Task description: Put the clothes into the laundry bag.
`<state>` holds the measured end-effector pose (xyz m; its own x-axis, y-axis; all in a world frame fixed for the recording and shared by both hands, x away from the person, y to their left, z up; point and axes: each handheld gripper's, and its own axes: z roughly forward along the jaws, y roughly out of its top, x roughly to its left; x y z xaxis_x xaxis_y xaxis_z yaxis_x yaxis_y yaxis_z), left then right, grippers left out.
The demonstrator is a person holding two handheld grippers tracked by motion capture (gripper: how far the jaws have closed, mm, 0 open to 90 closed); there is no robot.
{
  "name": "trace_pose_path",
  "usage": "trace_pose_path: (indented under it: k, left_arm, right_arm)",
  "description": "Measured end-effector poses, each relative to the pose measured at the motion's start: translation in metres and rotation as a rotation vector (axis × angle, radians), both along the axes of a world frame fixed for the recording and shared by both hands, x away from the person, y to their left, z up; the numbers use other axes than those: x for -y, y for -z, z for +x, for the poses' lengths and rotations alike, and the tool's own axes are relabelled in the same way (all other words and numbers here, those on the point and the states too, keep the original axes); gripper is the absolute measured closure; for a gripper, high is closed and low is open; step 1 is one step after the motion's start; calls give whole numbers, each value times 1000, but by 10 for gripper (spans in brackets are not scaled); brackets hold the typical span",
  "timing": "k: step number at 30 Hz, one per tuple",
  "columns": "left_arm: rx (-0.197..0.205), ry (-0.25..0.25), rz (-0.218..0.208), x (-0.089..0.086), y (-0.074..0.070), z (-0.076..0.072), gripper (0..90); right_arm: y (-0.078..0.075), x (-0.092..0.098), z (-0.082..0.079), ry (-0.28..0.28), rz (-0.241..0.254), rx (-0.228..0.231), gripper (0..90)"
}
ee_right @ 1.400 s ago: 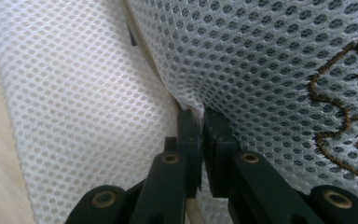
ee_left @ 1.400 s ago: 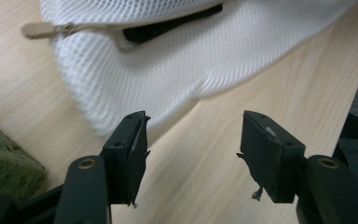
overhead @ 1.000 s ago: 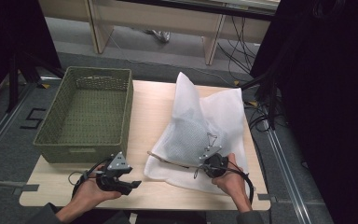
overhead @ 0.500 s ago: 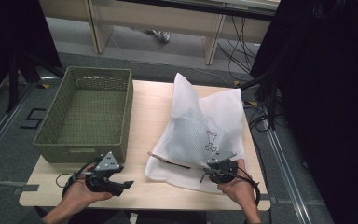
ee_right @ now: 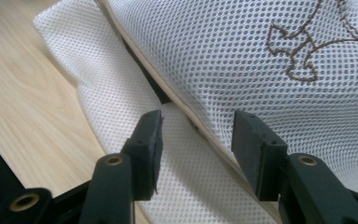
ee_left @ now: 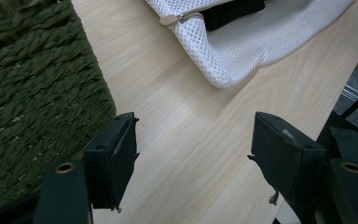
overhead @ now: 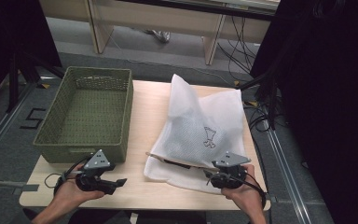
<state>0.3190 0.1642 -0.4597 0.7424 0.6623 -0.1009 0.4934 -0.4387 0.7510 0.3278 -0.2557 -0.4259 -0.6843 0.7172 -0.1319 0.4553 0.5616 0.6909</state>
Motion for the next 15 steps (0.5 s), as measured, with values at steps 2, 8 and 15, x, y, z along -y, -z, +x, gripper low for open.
trace_pose_path:
  k: [2,8,15]
  left_arm:
    - [-1,-15,-10,-2,-1,-1,301]
    - [14,-6,-30,-10,-3,-3,254]
    - [21,-3,-80,-16,-5,-8,158]
  right_arm:
    - [-1,2,-2,18,8,4,510]
    - [-2,7,-6,78,138,39,450]
    - [1,7,-13,98,270,72,403]
